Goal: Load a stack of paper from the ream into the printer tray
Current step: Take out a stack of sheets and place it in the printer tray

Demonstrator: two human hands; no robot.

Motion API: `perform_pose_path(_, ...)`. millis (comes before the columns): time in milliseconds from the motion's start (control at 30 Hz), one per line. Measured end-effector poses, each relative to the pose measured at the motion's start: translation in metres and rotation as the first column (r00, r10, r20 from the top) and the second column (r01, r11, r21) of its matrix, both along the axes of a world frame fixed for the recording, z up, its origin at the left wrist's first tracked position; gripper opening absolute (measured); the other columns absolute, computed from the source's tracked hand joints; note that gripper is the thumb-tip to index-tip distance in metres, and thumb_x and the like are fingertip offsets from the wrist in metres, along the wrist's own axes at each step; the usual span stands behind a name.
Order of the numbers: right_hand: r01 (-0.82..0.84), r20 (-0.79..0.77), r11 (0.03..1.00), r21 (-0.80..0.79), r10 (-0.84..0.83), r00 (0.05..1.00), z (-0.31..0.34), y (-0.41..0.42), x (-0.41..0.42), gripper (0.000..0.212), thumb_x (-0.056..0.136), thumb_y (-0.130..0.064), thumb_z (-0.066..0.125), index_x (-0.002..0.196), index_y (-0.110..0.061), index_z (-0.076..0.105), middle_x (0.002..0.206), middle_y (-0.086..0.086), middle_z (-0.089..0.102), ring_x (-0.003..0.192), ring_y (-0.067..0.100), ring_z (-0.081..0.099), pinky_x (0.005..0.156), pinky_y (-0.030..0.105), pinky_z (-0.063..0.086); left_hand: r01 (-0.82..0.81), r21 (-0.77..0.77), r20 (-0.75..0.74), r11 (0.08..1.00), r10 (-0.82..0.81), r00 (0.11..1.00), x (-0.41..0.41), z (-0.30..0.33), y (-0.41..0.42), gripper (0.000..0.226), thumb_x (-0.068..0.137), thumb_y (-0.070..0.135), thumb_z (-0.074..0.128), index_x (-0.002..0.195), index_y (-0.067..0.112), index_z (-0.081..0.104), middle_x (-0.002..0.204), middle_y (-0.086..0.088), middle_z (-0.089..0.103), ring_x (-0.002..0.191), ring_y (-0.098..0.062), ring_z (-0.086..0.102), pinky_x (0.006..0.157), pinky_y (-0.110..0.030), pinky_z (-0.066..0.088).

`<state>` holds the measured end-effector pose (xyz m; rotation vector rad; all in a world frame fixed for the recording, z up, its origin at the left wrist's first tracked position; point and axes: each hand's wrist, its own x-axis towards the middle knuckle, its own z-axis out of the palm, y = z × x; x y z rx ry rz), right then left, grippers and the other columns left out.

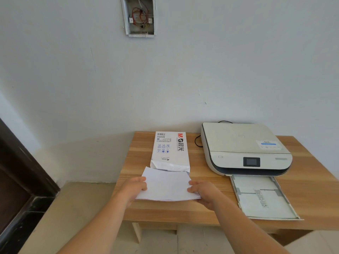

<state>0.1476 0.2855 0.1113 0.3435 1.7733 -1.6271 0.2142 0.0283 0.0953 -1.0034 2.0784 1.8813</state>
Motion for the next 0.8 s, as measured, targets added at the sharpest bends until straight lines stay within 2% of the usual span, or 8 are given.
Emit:
perform_pose_path(100, 0.001, 0.004, 0.998, -0.058, 0.0, 1.0, 0.003, -0.006, 0.008, 0.045, 0.085, 0.009, 0.06, 0.128, -0.005, 0.054, 0.121, 0.012, 0.059, 0.097, 0.026, 0.061, 0.07, 0.03, 0.054, 0.056, -0.07, -0.038, 0.996, -0.058, 0.998, 0.012, 0.005, -0.011, 0.048, 0.078, 0.006, 0.062, 0.124, 0.02, 0.061, 0.122, -0.002, 0.061, 0.101, -0.019, 0.061, 0.092, -0.033, 0.049)
perform_pose_path(200, -0.026, -0.049, 0.997, -0.072, 0.023, 0.999, 0.004, -0.012, 0.017, 0.053, 0.086, 0.008, 0.058, 0.136, -0.007, 0.048, 0.132, 0.012, 0.055, 0.108, 0.03, 0.06, 0.083, 0.033, 0.054, 0.055, -0.091, -0.113, 0.994, -0.065, 0.991, 0.024, 0.016, -0.016, 0.05, 0.079, 0.004, 0.062, 0.126, 0.02, 0.06, 0.123, -0.002, 0.06, 0.097, -0.015, 0.062, 0.079, -0.027, 0.05)
perform_pose_path(367, -0.047, -0.275, 0.994, 0.097, 0.072, 0.959, 0.024, -0.022, 0.03, 0.053, 0.089, -0.005, 0.062, 0.137, -0.024, 0.051, 0.129, 0.004, 0.054, 0.102, 0.021, 0.058, 0.084, 0.031, 0.049, 0.066, -0.181, -0.229, 0.981, -0.107, 0.967, 0.031, 0.042, -0.022, 0.052, 0.084, 0.002, 0.059, 0.132, 0.021, 0.055, 0.117, -0.003, 0.06, 0.087, -0.008, 0.061, 0.064, -0.019, 0.046)
perform_pose_path(467, -0.012, -0.423, 0.983, 0.183, 0.09, 0.902, 0.041, -0.027, 0.033, 0.051, 0.091, -0.014, 0.06, 0.138, -0.032, 0.049, 0.121, -0.001, 0.055, 0.098, 0.014, 0.056, 0.08, 0.028, 0.049, 0.07, -0.198, -0.301, 0.978, -0.129, 0.945, 0.028, 0.055, -0.023, 0.053, 0.084, 0.005, 0.063, 0.133, 0.025, 0.054, 0.125, 0.0, 0.058, 0.101, -0.013, 0.061, 0.073, -0.021, 0.048)
perform_pose_path(533, 0.029, -0.512, 0.972, 0.233, 0.097, 0.854, 0.053, -0.029, 0.031, 0.052, 0.09, -0.016, 0.059, 0.137, -0.035, 0.049, 0.124, -0.003, 0.056, 0.102, 0.016, 0.057, 0.089, 0.034, 0.052, 0.065, -0.215, -0.352, 0.974, -0.139, 0.926, 0.024, 0.065, -0.022, 0.054, 0.082, 0.011, 0.069, 0.132, 0.026, 0.054, 0.127, 0.007, 0.054, 0.115, -0.009, 0.053, 0.09, -0.024, 0.045)
perform_pose_path(600, 0.057, -0.571, 0.967, 0.248, 0.098, 0.815, 0.063, -0.03, 0.03, 0.054, 0.089, -0.015, 0.058, 0.138, -0.034, 0.049, 0.127, -0.004, 0.056, 0.107, 0.017, 0.057, 0.095, 0.038, 0.051, 0.063, -0.247, -0.389, 0.967, -0.158, 0.907, 0.02, 0.074, -0.021, 0.056, 0.08, 0.016, 0.074, 0.132, 0.027, 0.055, 0.125, 0.01, 0.05, 0.119, -0.003, 0.044, 0.098, -0.024, 0.039)
perform_pose_path(700, 0.095, -0.603, 0.975, 0.199, 0.046, 0.796, 0.073, -0.03, 0.029, 0.053, 0.089, -0.014, 0.058, 0.138, -0.032, 0.049, 0.128, -0.001, 0.058, 0.105, 0.018, 0.059, 0.093, 0.037, 0.052, 0.05, -0.271, -0.423, 0.961, -0.165, 0.891, 0.014, 0.083, -0.022, 0.058, 0.078, 0.017, 0.076, 0.13, 0.03, 0.055, 0.128, 0.009, 0.052, 0.121, -0.003, 0.044, 0.102, -0.025, 0.037)
perform_pose_path(800, 0.135, -0.576, 0.984, 0.119, -0.042, 0.816, 0.077, -0.03, 0.029, 0.053, 0.089, -0.01, 0.057, 0.139, -0.029, 0.05, 0.128, 0.001, 0.058, 0.096, 0.016, 0.061, 0.08, 0.027, 0.052, 0.034, -0.292, -0.438, 0.956, -0.166, 0.884, 0.012, 0.088, -0.021, 0.058, 0.078, 0.016, 0.076, 0.13, 0.03, 0.056, 0.124, 0.006, 0.053, 0.116, -0.004, 0.046, 0.096, -0.022, 0.037)
